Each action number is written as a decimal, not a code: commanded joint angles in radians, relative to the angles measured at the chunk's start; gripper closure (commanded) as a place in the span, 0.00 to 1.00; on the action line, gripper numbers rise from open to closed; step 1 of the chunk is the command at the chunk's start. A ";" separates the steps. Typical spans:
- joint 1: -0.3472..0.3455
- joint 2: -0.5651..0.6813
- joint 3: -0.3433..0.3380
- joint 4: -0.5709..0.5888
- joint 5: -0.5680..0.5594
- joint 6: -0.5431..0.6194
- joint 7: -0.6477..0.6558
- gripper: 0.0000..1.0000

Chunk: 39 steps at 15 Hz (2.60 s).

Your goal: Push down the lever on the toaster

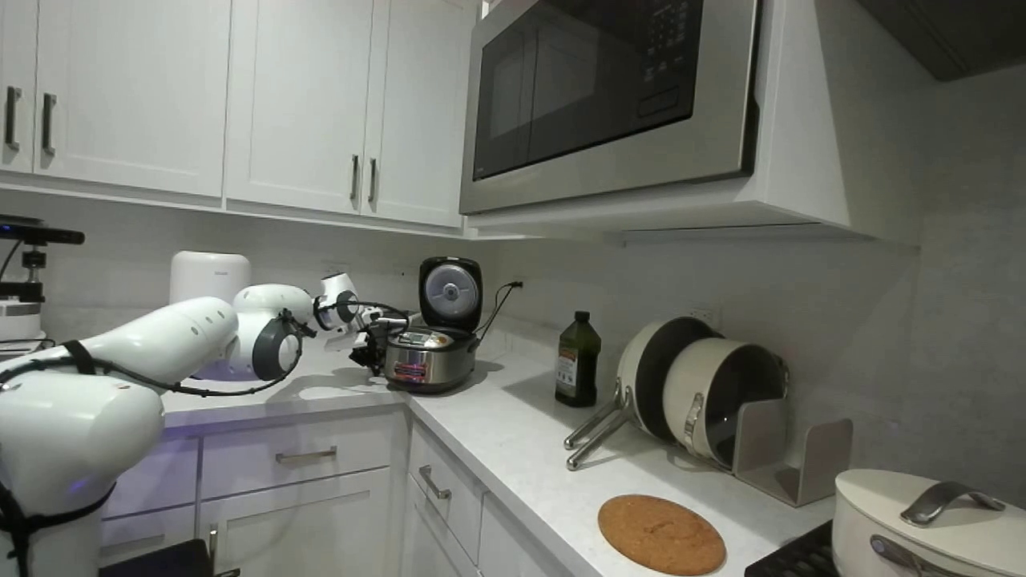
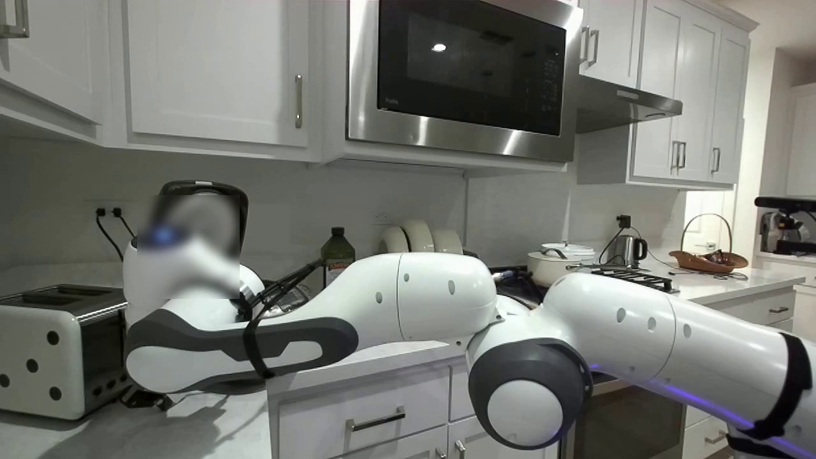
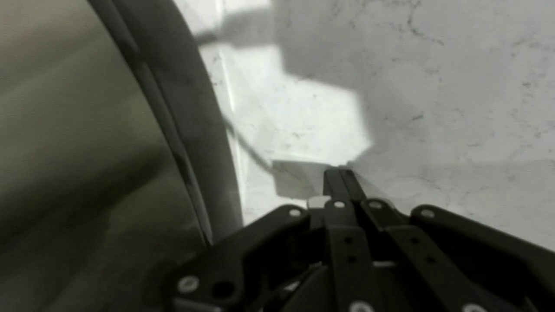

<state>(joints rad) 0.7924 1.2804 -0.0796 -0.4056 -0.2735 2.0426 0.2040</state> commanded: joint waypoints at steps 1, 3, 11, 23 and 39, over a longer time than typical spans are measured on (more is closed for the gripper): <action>0.008 -0.069 0.015 -0.040 0.023 -0.027 0.026 1.00; 0.016 -0.099 0.023 -0.038 0.028 -0.050 0.038 1.00; 0.102 -0.179 -0.038 0.102 -0.006 -0.304 0.190 1.00; 0.159 -0.248 -0.156 0.051 -0.087 -0.016 0.434 1.00; 0.092 -0.157 -0.171 0.041 -0.085 -0.019 0.423 1.00</action>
<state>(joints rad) 0.8936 1.1171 -0.2579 -0.3642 -0.3715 2.0260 0.6186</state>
